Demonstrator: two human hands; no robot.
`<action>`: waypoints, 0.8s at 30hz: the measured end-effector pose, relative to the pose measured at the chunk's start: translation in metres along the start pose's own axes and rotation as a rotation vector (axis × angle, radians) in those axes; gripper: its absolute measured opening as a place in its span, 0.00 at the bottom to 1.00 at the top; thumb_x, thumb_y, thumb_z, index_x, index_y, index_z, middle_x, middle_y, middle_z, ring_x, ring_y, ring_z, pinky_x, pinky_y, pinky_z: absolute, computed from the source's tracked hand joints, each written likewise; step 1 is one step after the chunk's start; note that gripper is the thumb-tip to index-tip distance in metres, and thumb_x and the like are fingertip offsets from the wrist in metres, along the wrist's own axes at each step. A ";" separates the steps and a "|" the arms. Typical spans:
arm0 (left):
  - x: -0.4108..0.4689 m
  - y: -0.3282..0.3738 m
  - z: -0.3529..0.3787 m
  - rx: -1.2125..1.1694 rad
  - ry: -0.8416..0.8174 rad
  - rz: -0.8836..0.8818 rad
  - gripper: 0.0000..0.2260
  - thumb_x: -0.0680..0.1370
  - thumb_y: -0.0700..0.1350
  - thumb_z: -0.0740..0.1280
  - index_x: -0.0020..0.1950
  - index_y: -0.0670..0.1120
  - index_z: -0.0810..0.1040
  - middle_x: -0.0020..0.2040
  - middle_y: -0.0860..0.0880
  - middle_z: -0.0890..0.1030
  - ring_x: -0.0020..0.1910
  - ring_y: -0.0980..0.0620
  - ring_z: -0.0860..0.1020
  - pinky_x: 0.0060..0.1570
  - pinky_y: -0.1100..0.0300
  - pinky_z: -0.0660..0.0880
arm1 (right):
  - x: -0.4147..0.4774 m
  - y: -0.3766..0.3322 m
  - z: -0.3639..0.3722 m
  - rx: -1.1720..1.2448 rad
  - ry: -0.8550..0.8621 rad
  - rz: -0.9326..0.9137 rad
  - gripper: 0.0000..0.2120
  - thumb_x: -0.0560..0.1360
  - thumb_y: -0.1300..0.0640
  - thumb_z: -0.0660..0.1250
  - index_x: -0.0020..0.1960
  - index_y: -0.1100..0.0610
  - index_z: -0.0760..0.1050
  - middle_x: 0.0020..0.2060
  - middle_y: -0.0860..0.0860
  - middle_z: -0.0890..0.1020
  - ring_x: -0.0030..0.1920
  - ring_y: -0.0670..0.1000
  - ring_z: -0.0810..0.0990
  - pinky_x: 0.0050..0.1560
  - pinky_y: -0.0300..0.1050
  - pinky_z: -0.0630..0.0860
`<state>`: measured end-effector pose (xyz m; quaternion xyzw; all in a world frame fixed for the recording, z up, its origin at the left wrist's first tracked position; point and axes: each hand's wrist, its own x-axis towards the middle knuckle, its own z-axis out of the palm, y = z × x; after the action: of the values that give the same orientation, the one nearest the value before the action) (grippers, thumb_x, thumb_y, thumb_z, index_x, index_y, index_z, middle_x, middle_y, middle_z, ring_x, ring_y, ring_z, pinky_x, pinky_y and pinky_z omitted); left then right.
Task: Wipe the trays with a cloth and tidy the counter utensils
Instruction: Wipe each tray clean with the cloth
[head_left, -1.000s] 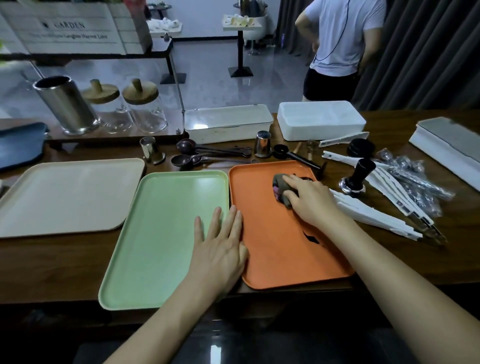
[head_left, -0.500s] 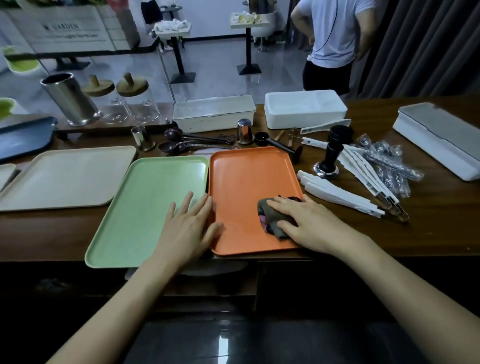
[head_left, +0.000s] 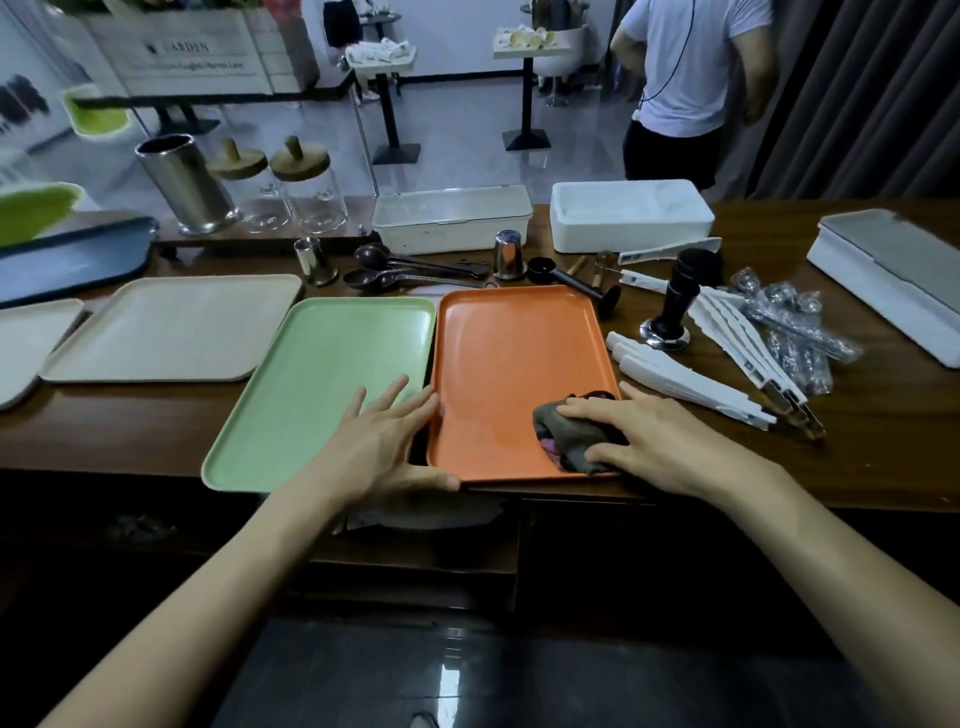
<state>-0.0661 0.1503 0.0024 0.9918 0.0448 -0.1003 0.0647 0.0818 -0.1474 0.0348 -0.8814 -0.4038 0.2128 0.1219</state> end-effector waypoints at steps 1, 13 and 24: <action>0.000 0.000 0.001 -0.001 0.007 0.002 0.60 0.60 0.85 0.48 0.84 0.50 0.49 0.84 0.55 0.49 0.82 0.52 0.40 0.79 0.40 0.41 | 0.002 -0.005 0.004 0.001 0.014 -0.007 0.26 0.79 0.45 0.66 0.74 0.33 0.61 0.73 0.41 0.68 0.77 0.56 0.60 0.73 0.55 0.65; -0.005 0.005 0.007 -0.214 0.088 0.015 0.59 0.67 0.76 0.66 0.82 0.54 0.32 0.84 0.53 0.51 0.82 0.53 0.45 0.79 0.41 0.37 | 0.062 -0.118 0.050 0.043 0.277 -0.040 0.22 0.75 0.40 0.68 0.66 0.47 0.73 0.62 0.47 0.78 0.68 0.55 0.71 0.75 0.51 0.56; -0.011 0.005 0.012 -0.051 0.066 0.058 0.46 0.72 0.77 0.45 0.84 0.54 0.45 0.84 0.51 0.48 0.83 0.51 0.44 0.78 0.37 0.38 | 0.165 -0.097 0.020 -0.010 0.429 0.034 0.12 0.73 0.42 0.68 0.53 0.47 0.78 0.50 0.47 0.78 0.57 0.57 0.74 0.48 0.51 0.70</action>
<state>-0.0783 0.1433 -0.0061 0.9935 0.0206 -0.0642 0.0912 0.1043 0.0417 0.0087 -0.9138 -0.3546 0.0206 0.1970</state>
